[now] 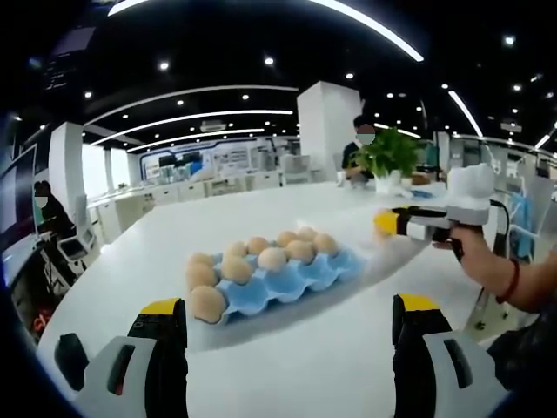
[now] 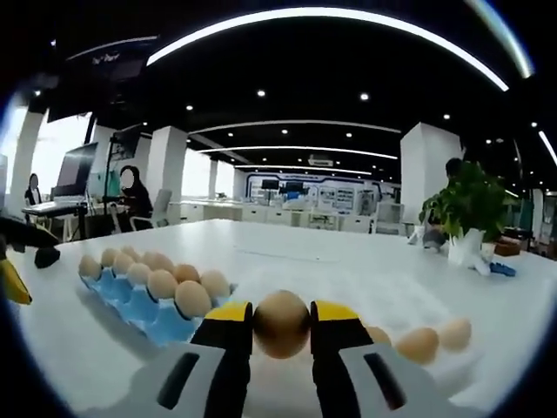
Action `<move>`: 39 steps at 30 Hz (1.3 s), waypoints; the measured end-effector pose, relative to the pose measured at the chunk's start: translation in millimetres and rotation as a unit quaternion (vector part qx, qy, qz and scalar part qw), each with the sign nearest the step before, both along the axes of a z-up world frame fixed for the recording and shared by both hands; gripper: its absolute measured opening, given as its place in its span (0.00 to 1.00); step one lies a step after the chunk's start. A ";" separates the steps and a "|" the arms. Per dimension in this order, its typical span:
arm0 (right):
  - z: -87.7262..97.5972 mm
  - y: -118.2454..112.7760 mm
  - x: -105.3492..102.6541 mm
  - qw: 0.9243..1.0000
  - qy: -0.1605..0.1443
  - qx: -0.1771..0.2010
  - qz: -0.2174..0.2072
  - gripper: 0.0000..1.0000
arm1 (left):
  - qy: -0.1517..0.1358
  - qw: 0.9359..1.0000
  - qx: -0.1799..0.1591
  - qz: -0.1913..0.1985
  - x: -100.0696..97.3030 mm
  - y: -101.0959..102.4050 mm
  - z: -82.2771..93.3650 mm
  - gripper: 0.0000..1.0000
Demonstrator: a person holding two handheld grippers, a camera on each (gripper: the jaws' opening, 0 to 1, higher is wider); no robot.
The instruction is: Place the egg into an empty slot of the egg tray after lifting it from the table, then release the egg inside the slot.
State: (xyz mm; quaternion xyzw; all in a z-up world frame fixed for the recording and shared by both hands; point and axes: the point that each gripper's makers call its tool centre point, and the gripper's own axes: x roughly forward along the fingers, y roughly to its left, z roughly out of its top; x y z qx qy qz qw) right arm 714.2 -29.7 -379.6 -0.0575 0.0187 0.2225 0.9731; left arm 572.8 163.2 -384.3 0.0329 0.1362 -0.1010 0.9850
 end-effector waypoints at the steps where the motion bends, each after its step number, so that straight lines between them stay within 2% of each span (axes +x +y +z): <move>1: 1.3 3.5 -1.8 1.000 -0.003 -0.002 0.006 0.27 | 0.000 1.000 0.000 0.000 -0.2 -0.1 0.0 1.00; 8: 7.3 22.7 -8.8 0.999 -0.015 -0.008 0.031 0.27 | 0.001 1.000 0.009 -0.005 -2.9 -0.9 -0.1 1.00; 22: 6.7 65.2 -21.7 0.996 -0.011 -0.016 0.089 0.27 | 0.004 1.000 0.012 -0.006 -6.6 -0.7 -1.7 1.00; 39: 10.4 124.7 -44.2 0.986 -0.024 -0.035 0.163 0.27 | 0.004 1.000 0.014 -0.005 -5.8 12.2 -1.0 1.00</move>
